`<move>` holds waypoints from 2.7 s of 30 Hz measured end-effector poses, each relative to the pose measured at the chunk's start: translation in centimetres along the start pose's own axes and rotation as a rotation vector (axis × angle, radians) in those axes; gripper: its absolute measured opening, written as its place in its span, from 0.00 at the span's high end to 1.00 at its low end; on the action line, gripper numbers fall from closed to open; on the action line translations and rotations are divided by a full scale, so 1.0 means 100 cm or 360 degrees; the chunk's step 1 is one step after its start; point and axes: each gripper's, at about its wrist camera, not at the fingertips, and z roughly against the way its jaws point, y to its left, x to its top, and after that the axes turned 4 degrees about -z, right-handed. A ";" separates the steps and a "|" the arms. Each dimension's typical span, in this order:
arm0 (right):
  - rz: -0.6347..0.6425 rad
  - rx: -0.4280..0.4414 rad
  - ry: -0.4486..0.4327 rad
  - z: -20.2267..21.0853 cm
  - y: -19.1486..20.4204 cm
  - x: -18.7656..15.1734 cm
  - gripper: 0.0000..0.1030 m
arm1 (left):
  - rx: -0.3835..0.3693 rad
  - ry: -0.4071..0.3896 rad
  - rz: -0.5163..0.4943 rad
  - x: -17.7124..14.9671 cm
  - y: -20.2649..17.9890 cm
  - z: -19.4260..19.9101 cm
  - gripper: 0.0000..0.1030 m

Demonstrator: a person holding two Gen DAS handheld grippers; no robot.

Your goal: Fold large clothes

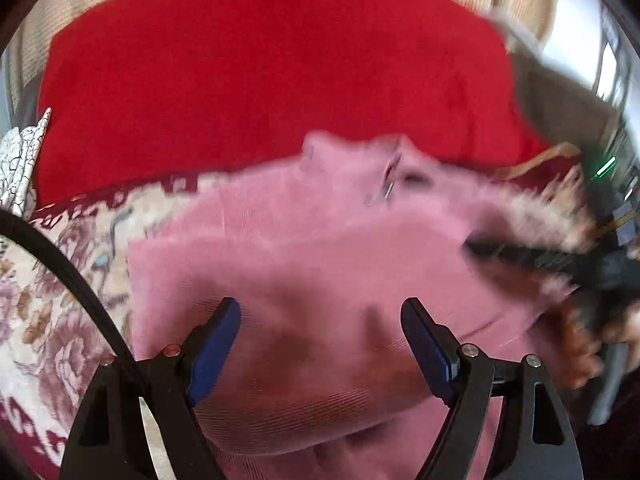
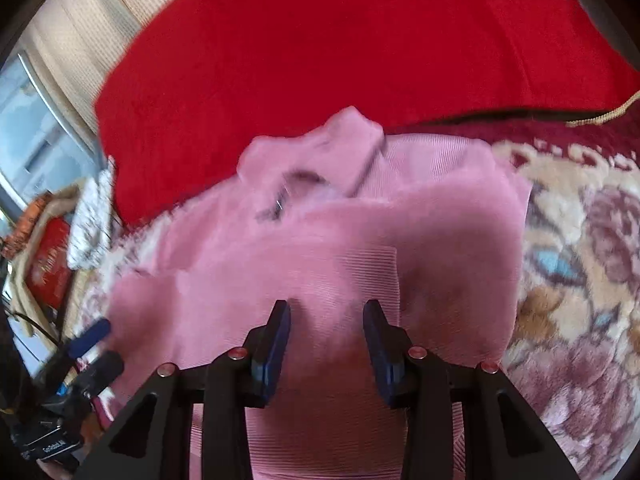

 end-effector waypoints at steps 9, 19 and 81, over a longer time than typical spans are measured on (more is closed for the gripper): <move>0.0025 0.0053 -0.0077 0.016 -0.003 0.000 0.53 | 0.0059 0.0089 -0.0063 -0.007 -0.002 -0.013 0.20; 0.0027 0.0009 -0.0006 0.004 -0.002 0.000 0.53 | 0.0177 0.0068 0.0108 0.000 0.016 -0.019 0.20; -0.0118 0.0057 -0.0176 0.121 -0.063 -0.057 0.34 | 0.0107 -0.0155 0.0365 -0.093 0.071 0.094 0.18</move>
